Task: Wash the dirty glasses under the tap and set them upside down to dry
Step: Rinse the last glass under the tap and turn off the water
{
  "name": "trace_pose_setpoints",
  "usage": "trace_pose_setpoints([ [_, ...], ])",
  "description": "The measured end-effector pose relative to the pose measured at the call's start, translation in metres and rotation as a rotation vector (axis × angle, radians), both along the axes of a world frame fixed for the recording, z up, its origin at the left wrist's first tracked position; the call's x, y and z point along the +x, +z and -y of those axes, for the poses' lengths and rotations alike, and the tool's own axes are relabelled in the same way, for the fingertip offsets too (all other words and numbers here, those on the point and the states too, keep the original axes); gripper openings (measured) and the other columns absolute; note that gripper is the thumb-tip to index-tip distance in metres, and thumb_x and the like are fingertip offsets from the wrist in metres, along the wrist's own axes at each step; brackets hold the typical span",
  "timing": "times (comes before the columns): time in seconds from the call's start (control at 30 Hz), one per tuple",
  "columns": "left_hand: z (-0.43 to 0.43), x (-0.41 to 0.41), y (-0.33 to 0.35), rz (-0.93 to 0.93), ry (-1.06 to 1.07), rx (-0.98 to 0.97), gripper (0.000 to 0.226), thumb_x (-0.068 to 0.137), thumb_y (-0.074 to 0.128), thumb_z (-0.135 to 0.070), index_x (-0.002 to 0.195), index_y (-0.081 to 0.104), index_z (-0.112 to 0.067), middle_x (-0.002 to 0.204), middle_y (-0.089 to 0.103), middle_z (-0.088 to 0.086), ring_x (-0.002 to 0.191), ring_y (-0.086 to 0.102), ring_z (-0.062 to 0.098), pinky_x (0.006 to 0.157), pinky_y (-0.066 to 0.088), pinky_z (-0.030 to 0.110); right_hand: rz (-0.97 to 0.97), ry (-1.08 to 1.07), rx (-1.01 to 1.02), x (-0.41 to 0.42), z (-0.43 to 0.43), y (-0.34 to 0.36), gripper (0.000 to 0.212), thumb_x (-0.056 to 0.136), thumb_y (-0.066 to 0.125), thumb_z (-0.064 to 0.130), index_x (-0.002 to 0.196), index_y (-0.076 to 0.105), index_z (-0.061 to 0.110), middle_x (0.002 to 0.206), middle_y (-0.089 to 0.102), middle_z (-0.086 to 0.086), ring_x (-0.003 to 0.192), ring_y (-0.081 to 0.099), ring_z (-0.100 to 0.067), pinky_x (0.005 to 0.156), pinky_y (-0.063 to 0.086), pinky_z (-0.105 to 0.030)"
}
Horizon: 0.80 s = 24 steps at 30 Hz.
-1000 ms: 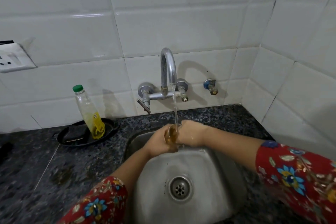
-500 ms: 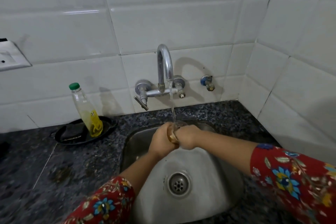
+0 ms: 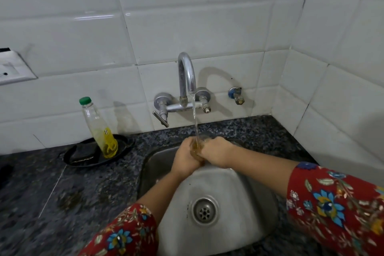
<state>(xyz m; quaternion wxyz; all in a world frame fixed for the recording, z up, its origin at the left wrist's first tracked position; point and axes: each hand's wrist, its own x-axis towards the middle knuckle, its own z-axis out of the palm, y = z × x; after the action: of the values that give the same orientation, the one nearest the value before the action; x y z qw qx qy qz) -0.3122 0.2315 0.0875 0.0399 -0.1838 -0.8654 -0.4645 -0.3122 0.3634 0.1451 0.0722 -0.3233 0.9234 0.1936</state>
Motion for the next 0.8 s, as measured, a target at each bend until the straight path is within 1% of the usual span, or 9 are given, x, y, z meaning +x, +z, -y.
trace_pose_setpoints([
  [0.07, 0.01, -0.006, 0.003, 0.132, -0.119, 0.093, 0.036, 0.07, 0.077, 0.0, 0.104, 0.068, -0.006, 0.102, 0.072, 0.009, 0.1, 0.069, 0.022, 0.086, 0.054, 0.031, -0.06, 0.083, 0.042, 0.0, -0.005, -0.001, 0.023, 0.096, 0.043, 0.007, 0.106, 0.063, 0.012, 0.111, 0.065, -0.006, 0.101, 0.063, -0.028, 0.078, 0.048, -0.038],
  [0.13, 0.013, -0.004, -0.001, 0.177, -0.056, 0.145, 0.047, 0.066, 0.08, -0.009, 0.109, 0.064, -0.019, 0.109, 0.07, 0.0, 0.105, 0.067, 0.016, 0.091, 0.052, 0.029, 0.004, -0.023, -0.026, -0.001, 0.0, -0.004, 0.024, 0.095, 0.046, 0.01, 0.113, 0.061, 0.011, 0.116, 0.063, -0.008, 0.106, 0.061, -0.03, 0.082, 0.049, -0.039],
  [0.2, 0.005, 0.005, -0.008, 0.112, 0.044, 0.158, 0.038, 0.069, 0.076, -0.031, 0.106, 0.064, -0.032, 0.104, 0.07, -0.01, 0.101, 0.066, 0.004, 0.092, 0.053, 0.033, 0.232, -0.188, -0.109, 0.003, 0.013, -0.004, 0.03, 0.092, 0.051, 0.012, 0.121, 0.058, 0.008, 0.125, 0.06, -0.011, 0.111, 0.058, -0.03, 0.091, 0.049, -0.039],
  [0.27, 0.0, 0.011, -0.006, 0.094, 0.147, 0.206, 0.03, 0.073, 0.075, -0.031, 0.102, 0.066, -0.031, 0.098, 0.071, -0.011, 0.096, 0.067, 0.002, 0.087, 0.055, 0.03, 0.303, -0.195, -0.137, 0.002, 0.018, 0.0, 0.033, 0.092, 0.05, 0.011, 0.124, 0.058, 0.01, 0.129, 0.057, -0.009, 0.114, 0.056, -0.03, 0.096, 0.047, -0.038],
  [0.37, 0.013, 0.004, 0.0, 0.098, -0.031, 0.189, 0.027, 0.072, 0.077, 0.001, 0.094, 0.072, -0.013, 0.09, 0.074, -0.002, 0.093, 0.07, 0.005, 0.087, 0.057, 0.033, 0.079, 0.011, 0.007, 0.003, 0.013, 0.008, 0.024, 0.094, 0.049, 0.011, 0.114, 0.063, 0.011, 0.122, 0.063, -0.006, 0.111, 0.059, -0.027, 0.093, 0.047, -0.036],
  [0.47, 0.025, 0.003, 0.001, 0.131, -0.073, 0.246, 0.043, 0.065, 0.077, -0.001, 0.105, 0.066, -0.012, 0.103, 0.072, 0.002, 0.099, 0.069, 0.012, 0.09, 0.054, 0.03, -0.08, 0.144, -0.061, 0.005, 0.007, 0.001, 0.027, 0.093, 0.046, 0.006, 0.115, 0.059, 0.011, 0.122, 0.062, -0.009, 0.112, 0.058, -0.029, 0.092, 0.046, -0.039],
  [0.57, 0.021, 0.007, -0.001, 0.069, 0.024, 0.031, 0.034, 0.067, 0.075, -0.017, 0.096, 0.063, -0.03, 0.096, 0.069, -0.009, 0.091, 0.066, 0.004, 0.086, 0.055, 0.031, 0.31, -0.298, -0.493, 0.02, 0.018, -0.007, 0.024, 0.091, 0.048, 0.005, 0.111, 0.06, 0.008, 0.117, 0.06, -0.013, 0.105, 0.059, -0.028, 0.085, 0.046, -0.033],
  [0.7, 0.033, 0.013, 0.002, 0.011, 0.163, -0.466, 0.046, 0.062, 0.073, -0.033, 0.106, 0.061, -0.028, 0.105, 0.064, -0.005, 0.099, 0.059, 0.019, 0.081, 0.054, 0.04, 1.133, -0.755, -1.444, 0.032, 0.026, -0.016, 0.04, 0.087, 0.036, -0.018, 0.083, 0.058, 0.015, 0.068, 0.058, 0.001, 0.055, 0.043, -0.007, 0.05, 0.038, -0.014],
  [0.8, 0.044, 0.015, 0.005, -0.044, 0.184, -0.837, 0.047, 0.073, 0.072, -0.037, 0.116, 0.055, -0.027, 0.118, 0.056, -0.003, 0.113, 0.049, 0.026, 0.086, 0.048, 0.043, 1.245, -0.978, -1.593, 0.031, 0.02, -0.025, 0.037, 0.091, 0.043, -0.013, 0.111, 0.064, 0.011, 0.095, 0.07, 0.0, 0.082, 0.062, -0.011, 0.071, 0.052, -0.019],
])
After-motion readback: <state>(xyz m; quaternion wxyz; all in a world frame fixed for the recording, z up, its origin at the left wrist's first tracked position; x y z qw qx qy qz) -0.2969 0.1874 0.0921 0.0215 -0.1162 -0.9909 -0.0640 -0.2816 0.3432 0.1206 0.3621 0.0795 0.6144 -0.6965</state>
